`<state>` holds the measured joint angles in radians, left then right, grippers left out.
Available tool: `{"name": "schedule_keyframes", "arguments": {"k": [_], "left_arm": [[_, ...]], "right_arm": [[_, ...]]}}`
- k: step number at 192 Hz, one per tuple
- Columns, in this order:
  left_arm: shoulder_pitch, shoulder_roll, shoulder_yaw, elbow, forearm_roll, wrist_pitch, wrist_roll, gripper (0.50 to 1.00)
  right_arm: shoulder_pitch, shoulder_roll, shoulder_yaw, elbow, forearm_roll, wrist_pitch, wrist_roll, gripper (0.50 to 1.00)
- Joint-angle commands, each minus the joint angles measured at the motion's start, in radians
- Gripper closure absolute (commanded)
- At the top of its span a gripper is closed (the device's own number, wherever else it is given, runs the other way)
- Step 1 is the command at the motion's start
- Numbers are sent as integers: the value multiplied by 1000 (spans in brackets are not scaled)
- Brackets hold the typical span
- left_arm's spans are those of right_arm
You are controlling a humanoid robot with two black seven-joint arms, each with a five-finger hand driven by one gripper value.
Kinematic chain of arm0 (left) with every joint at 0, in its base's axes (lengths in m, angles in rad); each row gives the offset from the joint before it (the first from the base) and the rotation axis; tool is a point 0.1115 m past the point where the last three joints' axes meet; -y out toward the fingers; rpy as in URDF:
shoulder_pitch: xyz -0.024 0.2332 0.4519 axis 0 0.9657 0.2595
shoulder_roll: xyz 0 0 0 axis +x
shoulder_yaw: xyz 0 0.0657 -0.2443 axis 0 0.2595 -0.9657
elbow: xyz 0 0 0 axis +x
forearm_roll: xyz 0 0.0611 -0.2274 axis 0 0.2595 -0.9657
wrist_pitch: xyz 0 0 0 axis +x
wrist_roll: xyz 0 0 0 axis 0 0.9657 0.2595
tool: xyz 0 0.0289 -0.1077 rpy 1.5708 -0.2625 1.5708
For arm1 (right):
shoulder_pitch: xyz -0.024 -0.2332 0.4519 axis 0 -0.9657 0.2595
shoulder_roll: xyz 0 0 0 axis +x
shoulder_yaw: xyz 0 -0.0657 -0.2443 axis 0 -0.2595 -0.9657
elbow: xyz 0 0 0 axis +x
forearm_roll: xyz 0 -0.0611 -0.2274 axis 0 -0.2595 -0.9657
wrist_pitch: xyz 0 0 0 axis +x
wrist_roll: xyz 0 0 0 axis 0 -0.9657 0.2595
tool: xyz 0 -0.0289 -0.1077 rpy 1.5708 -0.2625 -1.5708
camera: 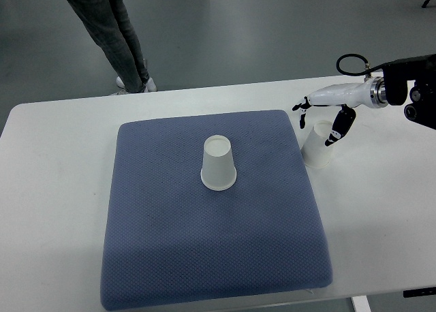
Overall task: Stack paper cups
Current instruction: 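Close the right hand fingers around the white cup beside the pad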
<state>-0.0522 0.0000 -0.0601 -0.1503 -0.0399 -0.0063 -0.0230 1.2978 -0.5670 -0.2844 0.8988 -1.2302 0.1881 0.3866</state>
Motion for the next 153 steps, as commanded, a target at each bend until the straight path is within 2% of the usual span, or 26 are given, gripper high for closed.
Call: {"name": "schedule_keyframes", "arguments": {"k": [1,85,153], "left_arm": [[0,0,0,0,0,0,0,500],[0,0,0,0,0,0,0,500],[0,0,-1,0,0,0,0,500]], "right_arm": [[-15,-1,-1,-20,0,-15,0,554],[-91,24,-5,-64,-2,-87,0,554],[-130,64,4,-118,12,-114,0,554]]}}
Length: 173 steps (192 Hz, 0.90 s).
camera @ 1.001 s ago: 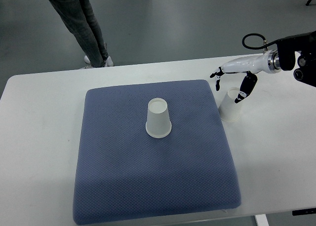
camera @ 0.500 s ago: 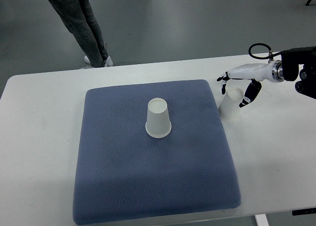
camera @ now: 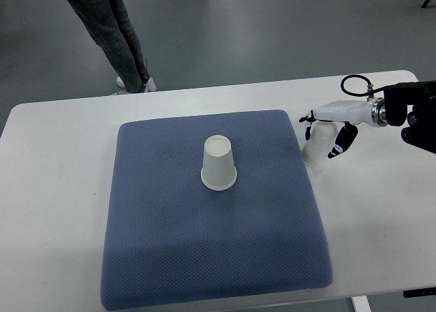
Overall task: Stack paper cups
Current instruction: 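Close the right hand fingers around the white cup beside the pad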
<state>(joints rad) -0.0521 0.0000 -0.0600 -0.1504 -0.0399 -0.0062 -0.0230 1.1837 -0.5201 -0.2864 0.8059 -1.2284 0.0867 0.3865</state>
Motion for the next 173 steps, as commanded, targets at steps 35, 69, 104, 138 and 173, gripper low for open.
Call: {"name": "schedule_keyframes", "arguments": {"k": [35,69,104,138,173], "left_arm": [[0,0,0,0,0,0,0,500],[0,0,-1,0,0,0,0,500],[0,0,0,0,0,0,0,500],[0,0,0,0,0,0,0,500],[0,0,0,0,0,0,0,500]], "right_arm": [[-41,29,9,-48,15,-38,2,554],[-56,40,10,-68,17,-48,2,554],[-67,45,10,-76,20,-71,2,554],[-78,61,10,-93,20,-76,2,556],[-84,63,9,-97,20,-74,0,599]]}}
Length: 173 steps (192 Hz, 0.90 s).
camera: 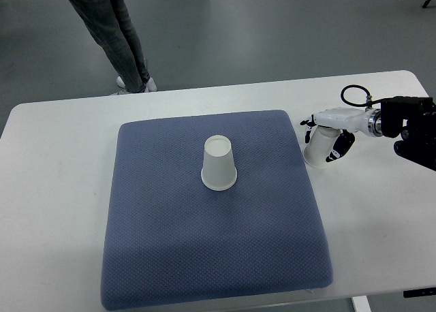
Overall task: Stack paper cups
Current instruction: 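Close the right hand fingers around the white cup beside the pad, then lift the cup with the right hand and carry it over the upside-down cup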
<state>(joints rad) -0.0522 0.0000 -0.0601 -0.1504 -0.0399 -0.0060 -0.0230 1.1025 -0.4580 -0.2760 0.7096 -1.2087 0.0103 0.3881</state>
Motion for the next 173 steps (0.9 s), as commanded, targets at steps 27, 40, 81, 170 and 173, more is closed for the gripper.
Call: {"name": "schedule_keyframes", "arguments": {"k": [27,40,81,170,173], "left_arm": [[0,0,0,0,0,0,0,500],[0,0,-1,0,0,0,0,500],[0,0,0,0,0,0,0,500],[0,0,0,0,0,0,0,500],[0,0,-1,0,0,0,0,500]], "right_arm": [[-3,2,-2,-2,0,7,-2,699],[-3,4,-2,-6,0,10,0,738],[-3,21,-2,-19,0,23,0,936],[17,24,0,-35,1,40,2,1000],[19,24,0,-35,1,40,2,1000]]}}
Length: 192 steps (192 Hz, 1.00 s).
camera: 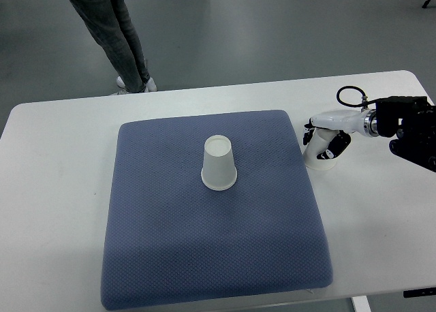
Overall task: Stack paper cups
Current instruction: 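Lift the cup with the right hand and carry it over the upside-down cup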
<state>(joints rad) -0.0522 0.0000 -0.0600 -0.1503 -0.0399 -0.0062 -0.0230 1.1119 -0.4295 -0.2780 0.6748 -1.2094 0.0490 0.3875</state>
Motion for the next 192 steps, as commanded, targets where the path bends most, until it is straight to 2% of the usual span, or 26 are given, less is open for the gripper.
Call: {"name": "schedule_keyframes", "arguments": {"k": [1,94,141,192], "left_arm": [[0,0,0,0,0,0,0,500],[0,0,-1,0,0,0,0,500],[0,0,-1,0,0,0,0,500],[0,0,0,0,0,0,0,500]], "right_arm": [[11,-5,2,0,2,2,2,1000],[120,-48,3,3,10,48,11,1000],[267,-74,7,77,19,134,37,1000],[396,-26,92,229,28,269,50,1000]]}}
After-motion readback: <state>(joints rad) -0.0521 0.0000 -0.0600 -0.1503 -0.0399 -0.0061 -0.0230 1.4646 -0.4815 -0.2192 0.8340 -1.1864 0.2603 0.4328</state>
